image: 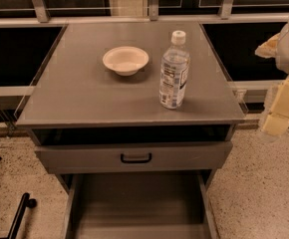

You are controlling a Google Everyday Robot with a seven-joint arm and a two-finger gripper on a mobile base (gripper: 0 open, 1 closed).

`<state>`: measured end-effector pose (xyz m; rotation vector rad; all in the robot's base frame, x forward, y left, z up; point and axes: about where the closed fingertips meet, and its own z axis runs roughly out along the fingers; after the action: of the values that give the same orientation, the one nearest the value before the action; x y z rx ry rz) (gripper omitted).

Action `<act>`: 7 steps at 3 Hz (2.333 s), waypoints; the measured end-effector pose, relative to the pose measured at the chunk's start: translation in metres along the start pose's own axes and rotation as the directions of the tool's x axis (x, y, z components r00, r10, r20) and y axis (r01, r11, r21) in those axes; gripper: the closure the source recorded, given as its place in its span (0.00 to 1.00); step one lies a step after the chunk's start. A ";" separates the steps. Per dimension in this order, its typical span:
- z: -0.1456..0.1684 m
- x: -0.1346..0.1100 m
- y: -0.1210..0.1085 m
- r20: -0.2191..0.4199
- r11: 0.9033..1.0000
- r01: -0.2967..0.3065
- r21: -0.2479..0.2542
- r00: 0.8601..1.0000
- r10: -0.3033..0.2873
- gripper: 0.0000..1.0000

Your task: Place blue plastic bottle into middle drawer

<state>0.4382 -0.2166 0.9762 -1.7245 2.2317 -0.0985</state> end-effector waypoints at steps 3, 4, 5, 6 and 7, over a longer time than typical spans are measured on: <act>0.027 -0.033 -0.037 0.075 1.000 -0.017 0.010 0.997 0.016 0.00; 0.039 -0.049 -0.055 0.121 0.999 -0.041 0.001 0.992 0.041 0.00; 0.047 -0.061 -0.071 0.164 0.998 -0.069 -0.006 0.984 0.069 0.00; 0.054 -0.072 -0.083 0.213 0.994 -0.104 -0.024 0.971 0.107 0.00; 0.063 -0.083 -0.091 0.278 0.985 -0.165 -0.048 0.945 0.172 0.00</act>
Offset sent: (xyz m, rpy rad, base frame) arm 0.0440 0.0187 -0.0108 0.0692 -0.0260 -0.0068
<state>0.5597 -0.1533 0.9559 -1.4469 2.1615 0.2018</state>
